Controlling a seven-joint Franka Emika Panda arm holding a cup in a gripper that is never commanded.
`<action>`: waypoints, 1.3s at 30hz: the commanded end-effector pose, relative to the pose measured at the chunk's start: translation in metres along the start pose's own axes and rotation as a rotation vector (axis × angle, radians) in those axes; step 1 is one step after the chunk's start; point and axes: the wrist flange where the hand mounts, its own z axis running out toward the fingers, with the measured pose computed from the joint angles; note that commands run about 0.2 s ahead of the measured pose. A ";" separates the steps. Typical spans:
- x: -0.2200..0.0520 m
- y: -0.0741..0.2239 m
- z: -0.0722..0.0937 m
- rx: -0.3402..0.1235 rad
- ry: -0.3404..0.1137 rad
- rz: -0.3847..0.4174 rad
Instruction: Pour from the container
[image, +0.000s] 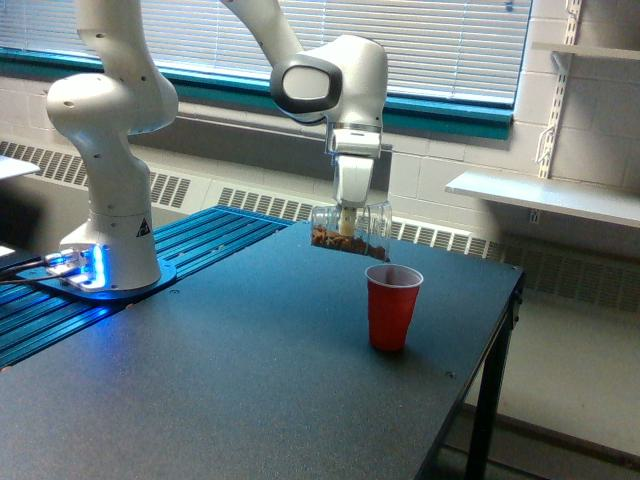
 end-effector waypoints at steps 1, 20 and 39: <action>0.004 -0.001 -0.006 -0.015 0.003 0.009; 0.005 -0.003 -0.009 -0.076 -0.017 -0.022; 0.011 -0.001 -0.016 -0.153 -0.032 -0.050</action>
